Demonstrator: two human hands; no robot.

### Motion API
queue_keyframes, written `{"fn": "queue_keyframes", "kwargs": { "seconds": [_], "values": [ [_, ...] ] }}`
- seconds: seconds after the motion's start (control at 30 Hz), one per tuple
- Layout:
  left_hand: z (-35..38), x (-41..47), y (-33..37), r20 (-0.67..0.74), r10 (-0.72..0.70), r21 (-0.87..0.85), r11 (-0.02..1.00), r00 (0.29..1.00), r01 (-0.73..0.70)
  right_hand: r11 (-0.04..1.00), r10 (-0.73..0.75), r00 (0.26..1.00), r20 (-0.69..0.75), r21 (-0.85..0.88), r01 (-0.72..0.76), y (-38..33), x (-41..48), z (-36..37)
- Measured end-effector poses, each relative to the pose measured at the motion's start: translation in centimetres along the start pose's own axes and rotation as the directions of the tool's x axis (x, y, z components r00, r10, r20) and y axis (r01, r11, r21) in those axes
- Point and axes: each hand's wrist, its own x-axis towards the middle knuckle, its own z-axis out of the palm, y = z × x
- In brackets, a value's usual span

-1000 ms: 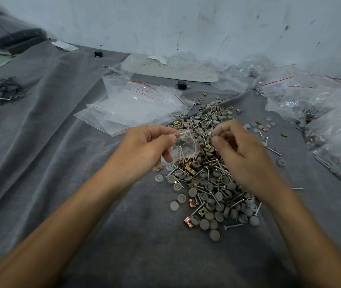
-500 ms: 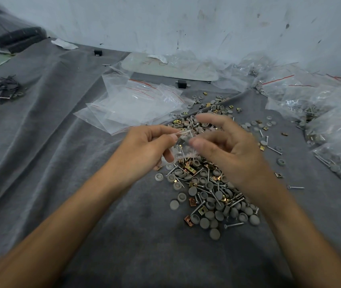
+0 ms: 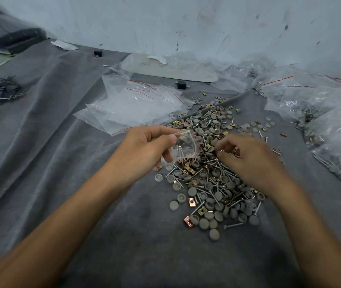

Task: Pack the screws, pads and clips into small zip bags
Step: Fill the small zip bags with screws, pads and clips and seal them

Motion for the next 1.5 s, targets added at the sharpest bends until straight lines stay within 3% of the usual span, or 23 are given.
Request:
{"fn": "queue_keyframes", "kwargs": {
  "seconds": [0.1, 0.2, 0.5, 0.63, 0.7, 0.87, 1.07, 1.2, 1.3, 1.4, 1.43, 1.5],
  "values": [
    [0.0, 0.0, 0.0, -0.004, 0.002, 0.001, 1.000, 1.000, -0.002, 0.973, 0.052, 0.990, 0.135, -0.231, -0.019, -0.2, 0.0, 0.1],
    [0.0, 0.0, 0.1, -0.005, -0.002, -0.006, 1.000, 1.000, 0.002, 0.952, 0.116, 0.971, 0.208, -0.301, -0.049, -0.7, -0.1, 0.5],
    [0.1, 0.0, 0.2, -0.005, -0.012, -0.003, 1.000, 1.000, 0.012, 0.934, 0.118, 0.971, 0.210, -0.355, -0.037, -0.8, -0.2, 1.3],
    [0.1, 0.0, 0.2, -0.010, -0.011, -0.003, 1.000, 1.000, 0.011, 0.949, 0.036, 0.994, 0.106, -0.317, -0.001, -0.1, 0.1, 1.3],
    [0.1, -0.1, 0.2, -0.009, -0.005, -0.003, 1.000, 1.000, 0.005, 0.972, 0.007, 0.999, 0.037, -0.235, 0.002, 0.2, 0.2, 1.3],
    [0.1, 0.0, 0.1, -0.007, 0.002, -0.011, 1.000, 1.000, -0.002, 0.965, 0.007, 0.990, -0.141, 0.261, 0.030, -0.7, 0.0, 0.9],
    [0.2, 0.0, 0.1, -0.005, 0.008, -0.006, 1.000, 1.000, -0.008, 0.720, -0.003, 0.987, -0.160, 0.685, 0.113, -3.0, -0.3, 0.8],
    [0.4, 0.0, 0.1, -0.005, 0.009, 0.014, 1.000, 1.000, -0.009, 0.611, -0.085, 0.995, -0.058, 0.785, 0.098, -4.0, -0.8, 1.1],
    [0.4, -0.1, 0.1, -0.022, 0.029, 0.041, 0.999, 0.999, -0.028, 0.716, -0.123, 0.990, -0.076, 0.683, 0.141, -4.1, -0.8, 1.3],
    [0.4, -0.4, 0.1, -0.012, 0.084, 0.118, 0.990, 0.996, -0.082, 0.940, -0.218, 0.971, -0.100, 0.245, 0.236, -3.8, -0.9, 1.8],
    [0.4, -0.5, 0.1, -0.007, 0.118, 0.164, 0.980, 0.993, -0.116, 0.962, -0.241, 0.968, -0.064, 0.119, 0.247, -3.8, -0.9, 1.9],
    [0.4, -0.7, 0.1, 0.010, 0.190, 0.315, 0.931, 0.982, -0.183, 0.965, -0.259, 0.966, -0.012, 0.033, 0.260, -3.7, -0.9, 2.3]
  ]
}}
